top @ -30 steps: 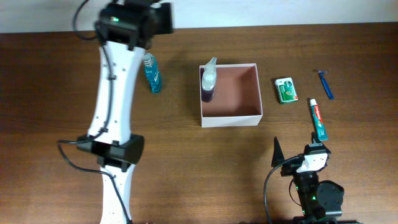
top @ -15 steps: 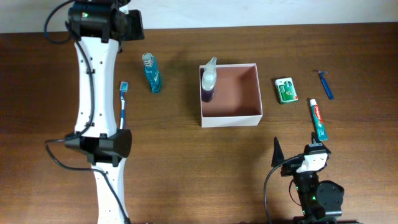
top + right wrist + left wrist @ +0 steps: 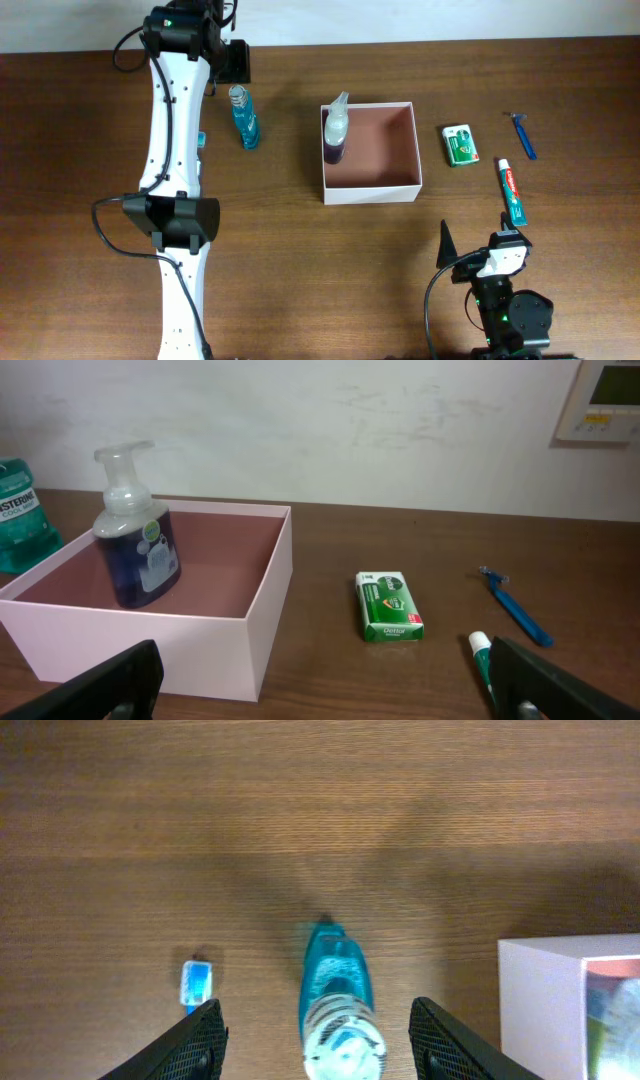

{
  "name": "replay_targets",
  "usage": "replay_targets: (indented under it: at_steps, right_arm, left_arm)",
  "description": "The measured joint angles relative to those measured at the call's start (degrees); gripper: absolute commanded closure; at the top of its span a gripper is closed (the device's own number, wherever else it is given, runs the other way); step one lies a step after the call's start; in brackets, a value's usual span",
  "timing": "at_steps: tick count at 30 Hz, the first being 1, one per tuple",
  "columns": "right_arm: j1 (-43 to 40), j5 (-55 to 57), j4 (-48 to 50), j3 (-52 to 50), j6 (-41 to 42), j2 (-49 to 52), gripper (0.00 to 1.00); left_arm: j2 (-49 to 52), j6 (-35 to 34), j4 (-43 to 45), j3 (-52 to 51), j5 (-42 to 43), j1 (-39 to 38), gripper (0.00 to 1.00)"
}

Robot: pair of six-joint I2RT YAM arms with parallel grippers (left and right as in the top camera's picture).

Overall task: Pack container
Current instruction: 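Lower the left gripper and close it on the mouthwash bottle cap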

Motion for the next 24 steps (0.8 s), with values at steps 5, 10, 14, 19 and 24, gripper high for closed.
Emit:
replay_targets:
  at_steps: [5, 10, 14, 19, 24]
  right_arm:
    - [0.00, 0.00, 0.00, 0.00, 0.02, 0.00, 0.01]
    - [0.00, 0.00, 0.00, 0.00, 0.00, 0.00, 0.01]
    - [0.00, 0.00, 0.00, 0.00, 0.00, 0.00, 0.01]
    - [0.00, 0.00, 0.00, 0.00, -0.02, 0.00, 0.01]
    - [0.00, 0.00, 0.00, 0.00, 0.00, 0.00, 0.01]
  left_arm:
    - [0.00, 0.81, 0.09, -0.79, 1.22, -0.11, 0.40]
    - [0.26, 0.94, -0.20, -3.39, 1.66, -0.15, 0.39]
    - [1.64, 0.96, -0.61, -3.89, 1.70, -0.39, 0.40]
    - [3.58, 0.96, -1.01, -4.37, 1.86, -0.70, 0.40]
    - [3.91, 0.96, -1.11, -4.72, 1.88, -0.85, 0.40]
